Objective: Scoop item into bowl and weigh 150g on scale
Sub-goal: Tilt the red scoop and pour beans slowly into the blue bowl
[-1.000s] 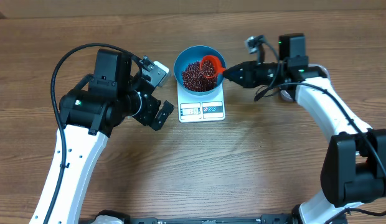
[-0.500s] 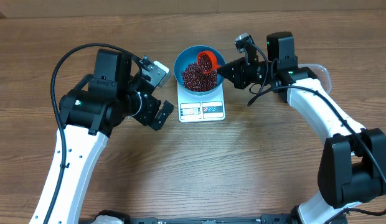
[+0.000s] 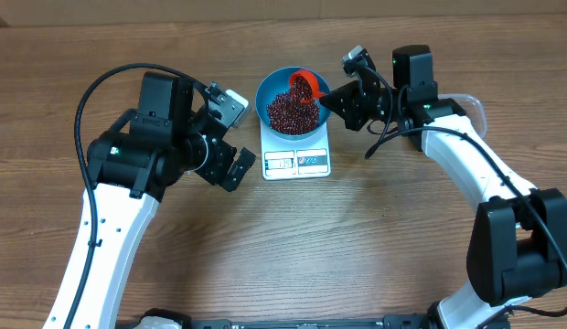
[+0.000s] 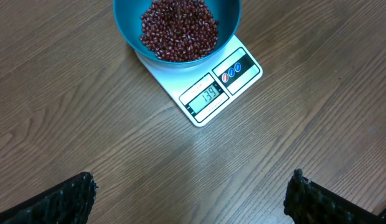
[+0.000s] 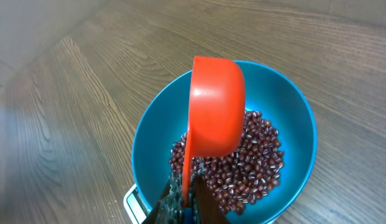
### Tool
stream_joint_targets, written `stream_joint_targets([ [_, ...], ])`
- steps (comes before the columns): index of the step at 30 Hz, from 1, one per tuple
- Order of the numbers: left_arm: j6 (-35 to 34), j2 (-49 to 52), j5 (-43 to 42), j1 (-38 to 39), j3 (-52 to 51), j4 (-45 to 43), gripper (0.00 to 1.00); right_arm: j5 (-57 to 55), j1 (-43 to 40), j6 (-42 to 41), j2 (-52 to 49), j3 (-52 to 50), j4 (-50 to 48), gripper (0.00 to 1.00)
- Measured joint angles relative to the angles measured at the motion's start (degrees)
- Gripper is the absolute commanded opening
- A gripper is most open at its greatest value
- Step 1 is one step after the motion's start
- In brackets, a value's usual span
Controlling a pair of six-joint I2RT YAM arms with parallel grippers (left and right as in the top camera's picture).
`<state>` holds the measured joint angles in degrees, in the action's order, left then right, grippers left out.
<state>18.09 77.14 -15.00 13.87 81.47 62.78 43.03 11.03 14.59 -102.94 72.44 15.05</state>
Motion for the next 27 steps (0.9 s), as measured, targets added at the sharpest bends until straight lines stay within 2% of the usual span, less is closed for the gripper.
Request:
stream_joint_targets([
  [27, 0.02, 0.00, 0.00, 0.00, 0.00, 0.00, 1.00, 0.00, 0.00, 5.60, 0.00, 0.00, -0.11, 0.04],
])
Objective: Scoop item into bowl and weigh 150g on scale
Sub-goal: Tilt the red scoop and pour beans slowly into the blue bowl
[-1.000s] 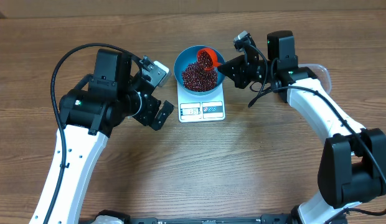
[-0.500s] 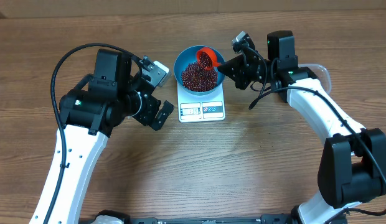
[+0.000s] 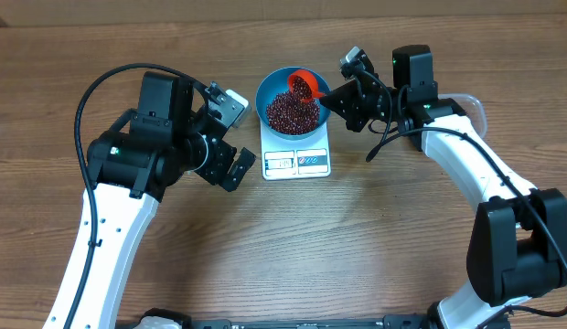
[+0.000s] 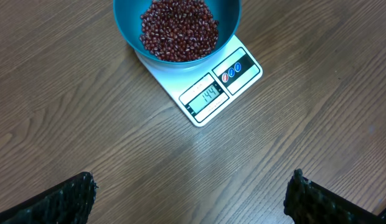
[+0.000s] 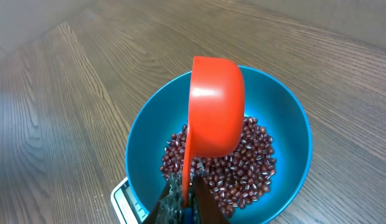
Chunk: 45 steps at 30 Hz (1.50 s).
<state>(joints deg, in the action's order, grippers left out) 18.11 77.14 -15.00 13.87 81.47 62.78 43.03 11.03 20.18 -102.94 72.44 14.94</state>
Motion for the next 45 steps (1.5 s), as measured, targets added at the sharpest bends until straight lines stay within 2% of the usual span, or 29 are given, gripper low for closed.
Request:
stream_joint_targets([
  [45, -0.02, 0.00, 0.00, 0.00, 0.00, 0.00, 1.00, 0.00, 0.00, 0.83, 0.00, 0.00, -0.31, 0.04],
])
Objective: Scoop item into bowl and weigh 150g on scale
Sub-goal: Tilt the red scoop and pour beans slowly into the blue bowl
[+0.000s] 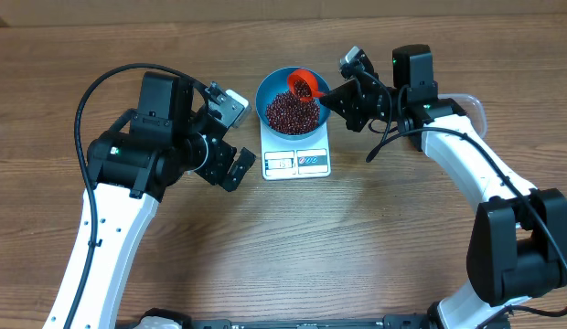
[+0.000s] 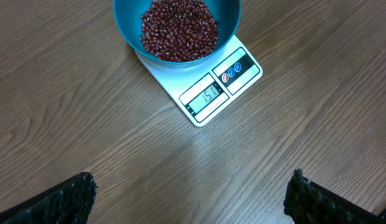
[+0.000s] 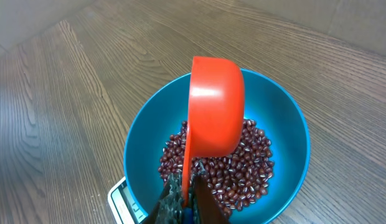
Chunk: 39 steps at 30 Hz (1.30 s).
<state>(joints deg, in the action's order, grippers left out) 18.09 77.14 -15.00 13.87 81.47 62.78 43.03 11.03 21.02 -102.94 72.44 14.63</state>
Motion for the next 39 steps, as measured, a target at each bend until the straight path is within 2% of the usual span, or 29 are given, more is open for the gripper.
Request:
stream_joint_targets([
  [23, 0.02, 0.00, 0.00, 0.00, 0.00, 0.00, 1.00, 0.07, 0.00, -0.31, 0.00, 0.00, 1.49, 0.04],
  [32, 0.02, 0.00, 0.00, 0.00, 0.00, 0.00, 1.00, 0.07, 0.00, -6.93, 0.00, 0.00, 1.42, 0.04],
  [39, 0.00, 0.00, 0.00, 0.00, 0.00, 0.00, 1.00, 2.14, -0.13, -16.52, 0.00, 0.00, -1.77, 0.04],
])
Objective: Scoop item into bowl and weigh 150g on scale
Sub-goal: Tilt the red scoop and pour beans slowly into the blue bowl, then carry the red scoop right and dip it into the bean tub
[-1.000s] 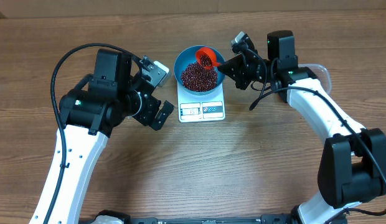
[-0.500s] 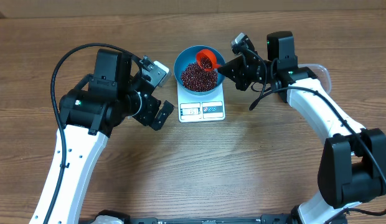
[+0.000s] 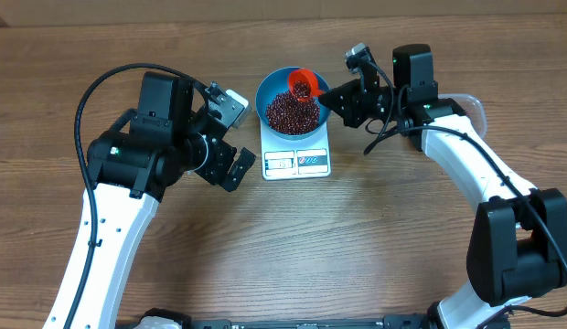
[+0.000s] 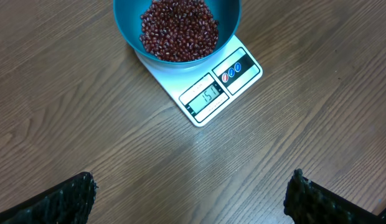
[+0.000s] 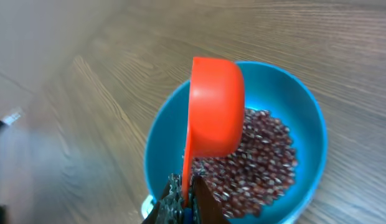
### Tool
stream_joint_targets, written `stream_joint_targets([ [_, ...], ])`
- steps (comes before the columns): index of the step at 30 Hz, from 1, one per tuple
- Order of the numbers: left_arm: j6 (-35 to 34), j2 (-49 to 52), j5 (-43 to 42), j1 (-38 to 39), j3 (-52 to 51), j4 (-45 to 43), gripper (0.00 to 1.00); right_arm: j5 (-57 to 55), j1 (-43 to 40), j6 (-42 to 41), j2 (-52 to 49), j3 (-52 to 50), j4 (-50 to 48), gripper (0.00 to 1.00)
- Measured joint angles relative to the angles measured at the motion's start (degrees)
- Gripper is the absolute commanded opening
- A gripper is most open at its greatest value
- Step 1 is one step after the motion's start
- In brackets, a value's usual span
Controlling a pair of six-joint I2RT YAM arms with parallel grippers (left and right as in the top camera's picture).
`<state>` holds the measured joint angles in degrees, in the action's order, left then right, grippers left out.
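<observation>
A blue bowl (image 3: 266,91) of dark red beans (image 4: 178,28) sits on a white scale (image 3: 296,160); its display (image 4: 210,94) reads about 151. My right gripper (image 5: 185,198) is shut on the handle of an orange scoop (image 5: 216,106), which hangs over the bowl (image 5: 305,106) with beans still in its cup (image 3: 302,87). My left gripper (image 4: 190,199) is open above bare table, just left of the scale; its fingertips (image 4: 68,196) show at the frame's lower corners.
A clear plastic container (image 3: 474,108) stands at the right behind my right arm. The wooden table (image 3: 357,238) stretches out in front of the scale.
My right gripper has shifted a little to the right with the scoop. The scale still reads about 151. The left arm has not moved.
The scoop was tipped over the bowl with the scale reading 139. Then the reading stood at 144, then at about 151. Now the scoop sits slightly further right over the bowl and the reading is unchanged.
</observation>
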<state>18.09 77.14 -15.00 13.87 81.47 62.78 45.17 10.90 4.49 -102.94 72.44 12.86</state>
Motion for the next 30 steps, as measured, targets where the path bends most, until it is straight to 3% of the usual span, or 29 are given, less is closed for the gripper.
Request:
stream_joint_targets([
  [11, 0.00, 0.00, 0.00, 0.00, 0.00, 0.00, 1.00, 5.64, -5.64, -6.75, 0.00, 0.00, -1.57, 0.04],
  [24, 0.00, 0.00, 0.00, 0.00, 0.00, 0.00, 1.00, 9.20, -28.70, -7.34, 0.13, 0.00, 8.28, 0.04],
  [30, 0.02, 0.00, 0.00, 0.00, 0.00, 0.00, 1.00, 9.44, -39.69, -2.45, 1.01, 0.00, 15.91, 0.04],
])
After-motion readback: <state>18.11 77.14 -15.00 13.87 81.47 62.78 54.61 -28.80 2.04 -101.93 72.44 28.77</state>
